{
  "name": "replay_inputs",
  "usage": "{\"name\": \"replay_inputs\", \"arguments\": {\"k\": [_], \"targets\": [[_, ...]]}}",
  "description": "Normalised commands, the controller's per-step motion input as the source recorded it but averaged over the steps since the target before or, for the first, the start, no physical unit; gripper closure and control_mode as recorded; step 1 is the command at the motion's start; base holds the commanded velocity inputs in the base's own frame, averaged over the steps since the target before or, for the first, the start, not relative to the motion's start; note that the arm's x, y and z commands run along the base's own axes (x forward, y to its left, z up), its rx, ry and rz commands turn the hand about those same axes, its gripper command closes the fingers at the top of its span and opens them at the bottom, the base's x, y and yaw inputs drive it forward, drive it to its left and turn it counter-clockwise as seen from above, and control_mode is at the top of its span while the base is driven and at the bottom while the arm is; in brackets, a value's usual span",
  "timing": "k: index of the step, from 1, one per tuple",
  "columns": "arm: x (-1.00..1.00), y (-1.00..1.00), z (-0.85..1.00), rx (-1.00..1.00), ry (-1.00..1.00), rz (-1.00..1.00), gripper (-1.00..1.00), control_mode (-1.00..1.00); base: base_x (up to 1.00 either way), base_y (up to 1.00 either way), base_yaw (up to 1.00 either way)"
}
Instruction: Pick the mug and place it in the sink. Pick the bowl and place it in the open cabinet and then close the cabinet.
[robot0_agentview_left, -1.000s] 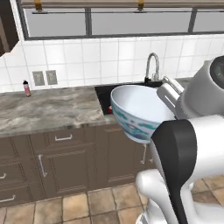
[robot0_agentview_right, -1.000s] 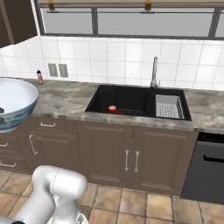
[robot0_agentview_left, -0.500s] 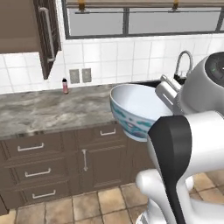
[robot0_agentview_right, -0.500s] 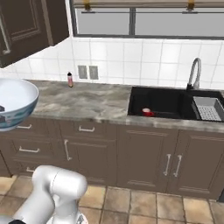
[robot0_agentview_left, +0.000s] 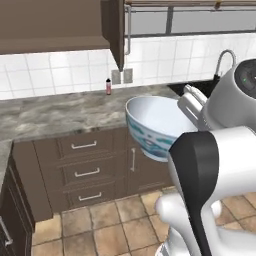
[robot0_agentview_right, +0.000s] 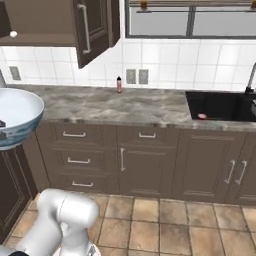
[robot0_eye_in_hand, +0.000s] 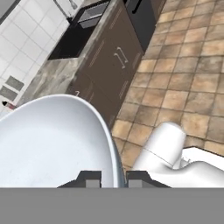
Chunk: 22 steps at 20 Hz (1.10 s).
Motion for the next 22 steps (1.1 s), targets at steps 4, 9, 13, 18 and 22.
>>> {"name": "replay_inputs", "arguments": {"k": [4,9,13,18,22], "targets": [[0.0,0.0,0.0,0.0,0.0,0.0,1.0,1.0,0.23,0.92,-0.05],[0.0,0.0,0.0,0.0,0.0,0.0,1.0,1.0,1.0,0.3,0.0],[0.0,0.0,0.0,0.0,0.0,0.0,1.0,1.0,0.96,0.04,0.02],[0.0,0.0,0.0,0.0,0.0,0.0,1.0,1.0,0.61,0.68,0.01],[0.0,0.0,0.0,0.0,0.0,0.0,1.0,1.0,0.36,1.0,0.0]]}}
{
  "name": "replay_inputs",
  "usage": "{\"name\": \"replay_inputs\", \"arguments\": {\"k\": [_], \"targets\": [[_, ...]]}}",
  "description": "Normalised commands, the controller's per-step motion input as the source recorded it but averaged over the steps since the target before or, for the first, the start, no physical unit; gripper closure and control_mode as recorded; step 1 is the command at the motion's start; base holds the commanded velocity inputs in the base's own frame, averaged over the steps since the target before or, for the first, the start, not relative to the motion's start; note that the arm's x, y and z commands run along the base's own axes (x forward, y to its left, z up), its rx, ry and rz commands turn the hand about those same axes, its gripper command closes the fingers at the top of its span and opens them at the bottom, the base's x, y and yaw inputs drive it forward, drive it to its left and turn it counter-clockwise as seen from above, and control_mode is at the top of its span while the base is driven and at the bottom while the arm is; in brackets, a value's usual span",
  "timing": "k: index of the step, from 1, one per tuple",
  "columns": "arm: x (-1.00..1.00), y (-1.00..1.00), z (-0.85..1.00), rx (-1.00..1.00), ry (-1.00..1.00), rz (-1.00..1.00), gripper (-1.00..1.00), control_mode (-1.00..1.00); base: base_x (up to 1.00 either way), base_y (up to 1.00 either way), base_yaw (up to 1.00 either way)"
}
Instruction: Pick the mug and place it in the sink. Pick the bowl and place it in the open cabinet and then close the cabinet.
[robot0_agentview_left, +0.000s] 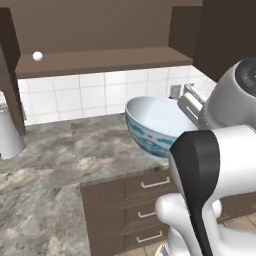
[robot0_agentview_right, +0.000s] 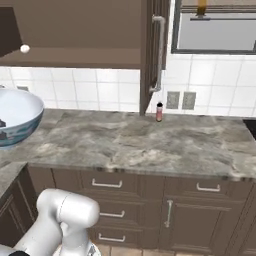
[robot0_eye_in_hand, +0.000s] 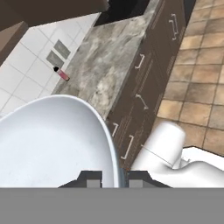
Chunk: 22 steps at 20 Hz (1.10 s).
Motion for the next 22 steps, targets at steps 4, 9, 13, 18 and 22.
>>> {"name": "replay_inputs", "arguments": {"k": [4,9,13,18,22], "targets": [[0.0,0.0,0.0,0.0,0.0,0.0,1.0,1.0,0.24,0.83,0.0],[0.0,0.0,0.0,0.0,0.0,0.0,1.0,1.0,0.26,0.01,0.0],[0.0,0.0,0.0,0.0,0.0,0.0,1.0,1.0,0.14,-0.31,0.01],[0.0,0.0,0.0,0.0,0.0,0.0,1.0,1.0,0.0,-0.49,-0.17],[0.0,0.0,0.0,0.0,0.0,0.0,1.0,1.0,0.17,-0.04,-0.15]]}}
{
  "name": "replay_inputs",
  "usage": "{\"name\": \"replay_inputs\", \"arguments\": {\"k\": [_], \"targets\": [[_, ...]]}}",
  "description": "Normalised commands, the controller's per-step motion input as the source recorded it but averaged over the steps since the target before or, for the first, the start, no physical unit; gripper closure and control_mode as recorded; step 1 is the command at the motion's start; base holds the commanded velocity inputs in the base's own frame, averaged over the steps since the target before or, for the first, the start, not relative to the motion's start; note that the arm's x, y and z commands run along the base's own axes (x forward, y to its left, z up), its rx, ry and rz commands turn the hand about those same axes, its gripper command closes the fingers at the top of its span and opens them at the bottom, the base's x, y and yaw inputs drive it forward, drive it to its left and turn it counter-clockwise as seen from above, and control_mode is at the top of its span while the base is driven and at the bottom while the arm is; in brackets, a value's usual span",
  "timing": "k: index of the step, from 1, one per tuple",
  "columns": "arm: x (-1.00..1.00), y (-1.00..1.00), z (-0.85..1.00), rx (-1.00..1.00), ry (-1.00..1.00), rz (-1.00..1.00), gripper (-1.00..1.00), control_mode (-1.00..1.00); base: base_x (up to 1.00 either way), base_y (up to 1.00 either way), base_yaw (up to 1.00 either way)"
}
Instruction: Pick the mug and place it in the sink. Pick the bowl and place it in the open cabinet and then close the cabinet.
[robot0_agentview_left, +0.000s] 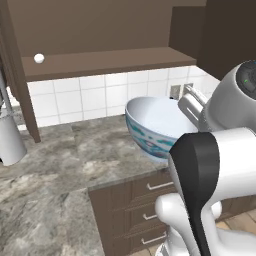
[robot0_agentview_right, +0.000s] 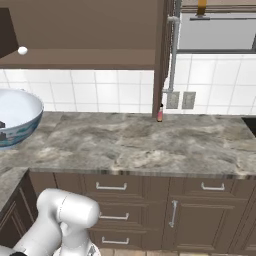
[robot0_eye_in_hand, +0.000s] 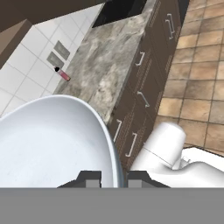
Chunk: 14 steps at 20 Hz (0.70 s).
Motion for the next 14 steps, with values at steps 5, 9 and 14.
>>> {"name": "replay_inputs", "arguments": {"k": [5,9,14], "targets": [[0.0,0.0,0.0,0.0,0.0,0.0,1.0,1.0,0.59,0.03,-0.02],[0.0,0.0,0.0,0.0,0.0,0.0,1.0,1.0,0.61,-0.02,-0.01],[0.0,0.0,0.0,0.0,0.0,0.0,1.0,1.0,0.29,-0.05,0.0]]}}
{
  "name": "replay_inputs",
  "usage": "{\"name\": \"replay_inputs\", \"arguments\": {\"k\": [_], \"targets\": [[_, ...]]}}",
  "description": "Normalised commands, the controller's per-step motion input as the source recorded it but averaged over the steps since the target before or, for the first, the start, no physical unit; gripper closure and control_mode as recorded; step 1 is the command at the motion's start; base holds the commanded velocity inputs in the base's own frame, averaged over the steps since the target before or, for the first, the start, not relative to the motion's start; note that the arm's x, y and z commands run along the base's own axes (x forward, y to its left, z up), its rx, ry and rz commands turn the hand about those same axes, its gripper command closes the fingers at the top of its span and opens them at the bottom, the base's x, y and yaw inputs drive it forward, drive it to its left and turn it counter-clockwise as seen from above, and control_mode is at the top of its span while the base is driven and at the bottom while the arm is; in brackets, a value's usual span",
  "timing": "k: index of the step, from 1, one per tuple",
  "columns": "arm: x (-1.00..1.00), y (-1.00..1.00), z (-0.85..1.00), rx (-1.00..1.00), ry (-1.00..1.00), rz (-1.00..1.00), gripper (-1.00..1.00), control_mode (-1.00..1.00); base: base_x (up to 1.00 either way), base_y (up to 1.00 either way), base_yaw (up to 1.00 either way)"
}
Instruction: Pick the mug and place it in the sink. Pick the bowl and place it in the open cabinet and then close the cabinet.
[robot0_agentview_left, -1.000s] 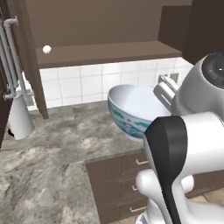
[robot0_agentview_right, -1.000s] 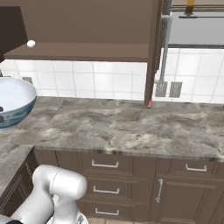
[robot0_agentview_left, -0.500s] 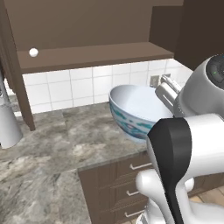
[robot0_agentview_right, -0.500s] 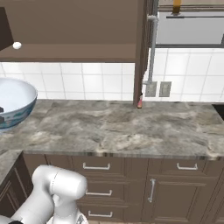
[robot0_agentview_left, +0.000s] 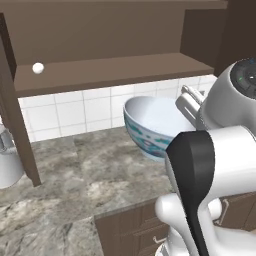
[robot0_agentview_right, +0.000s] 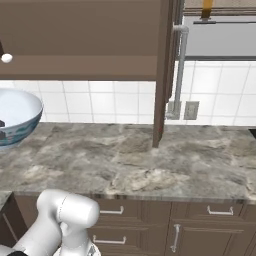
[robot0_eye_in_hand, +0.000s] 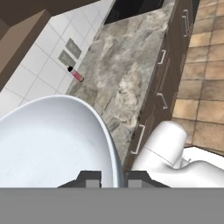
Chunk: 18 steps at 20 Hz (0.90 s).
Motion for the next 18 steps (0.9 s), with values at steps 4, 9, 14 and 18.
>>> {"name": "replay_inputs", "arguments": {"k": [4,9,14,18], "targets": [[0.0,0.0,0.0,0.0,0.0,0.0,1.0,1.0,0.18,-0.01,0.02],[0.0,0.0,0.0,0.0,0.0,0.0,1.0,1.0,0.06,-0.15,0.15],[0.0,0.0,0.0,0.0,0.0,0.0,1.0,1.0,0.02,-0.23,0.21],[0.0,0.0,0.0,0.0,0.0,0.0,1.0,1.0,0.09,-0.41,0.19]]}}
